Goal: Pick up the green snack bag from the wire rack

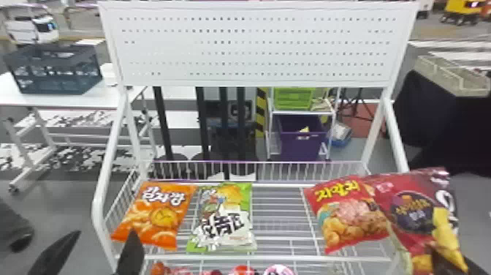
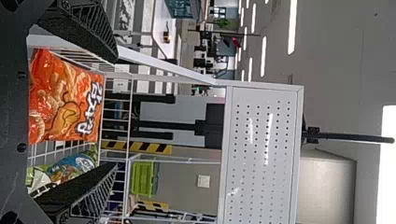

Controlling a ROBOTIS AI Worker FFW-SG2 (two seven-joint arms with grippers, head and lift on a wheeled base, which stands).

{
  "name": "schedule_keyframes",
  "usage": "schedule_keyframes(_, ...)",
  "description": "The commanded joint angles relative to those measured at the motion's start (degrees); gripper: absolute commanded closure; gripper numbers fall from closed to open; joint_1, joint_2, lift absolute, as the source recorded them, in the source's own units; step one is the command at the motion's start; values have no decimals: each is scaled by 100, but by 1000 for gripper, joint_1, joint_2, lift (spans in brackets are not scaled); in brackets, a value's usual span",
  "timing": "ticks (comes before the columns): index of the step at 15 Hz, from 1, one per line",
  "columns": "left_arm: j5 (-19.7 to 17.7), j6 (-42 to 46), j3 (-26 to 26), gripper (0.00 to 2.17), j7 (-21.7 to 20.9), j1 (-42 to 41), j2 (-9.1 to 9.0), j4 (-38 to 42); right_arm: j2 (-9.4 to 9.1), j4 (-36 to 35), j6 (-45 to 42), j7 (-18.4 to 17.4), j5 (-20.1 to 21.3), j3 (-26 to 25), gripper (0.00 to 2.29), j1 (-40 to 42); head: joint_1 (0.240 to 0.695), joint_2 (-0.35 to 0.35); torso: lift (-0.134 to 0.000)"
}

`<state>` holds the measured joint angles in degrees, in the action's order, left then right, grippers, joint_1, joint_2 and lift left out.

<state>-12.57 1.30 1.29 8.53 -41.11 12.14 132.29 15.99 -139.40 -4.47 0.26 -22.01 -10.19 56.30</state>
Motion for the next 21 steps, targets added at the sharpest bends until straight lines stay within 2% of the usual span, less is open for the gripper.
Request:
schedule_keyframes(1, 0, 14, -15, 83, 0, -20, -1, 17, 0, 0, -13, 0, -5, 0, 2179, 4, 499, 0, 0)
schedule_keyframes(9, 0, 14, -32, 87, -18, -20, -1, 8, 0, -8, -13, 0, -5, -9, 2179, 4, 499, 0, 0)
schedule_keyframes(11, -18, 14, -190, 87, -88, 191, -1, -115, -9, 0, -13, 0, -5, -9, 2179, 4, 499, 0, 0)
schedule_keyframes(12, 44, 14, -419, 90, -123, 402, 17, -344, -9, 9, 4, 0, 4, 0, 2179, -5, 499, 0, 0)
schedule_keyframes(13, 299, -3, -823, 90, -123, 762, 60, -704, -17, 18, 4, 0, 12, 17, 2179, -23, 499, 0, 0)
schedule_keyframes(17, 246, -161, -1834, 90, -18, 2080, 17, -2058, -17, 53, 4, 0, 39, 79, 2179, -58, 499, 0, 0)
schedule_keyframes(21, 211, -478, -2230, 103, 0, 3091, -194, -3174, -17, 150, 4, 9, 48, 140, 2179, -128, 499, 0, 0)
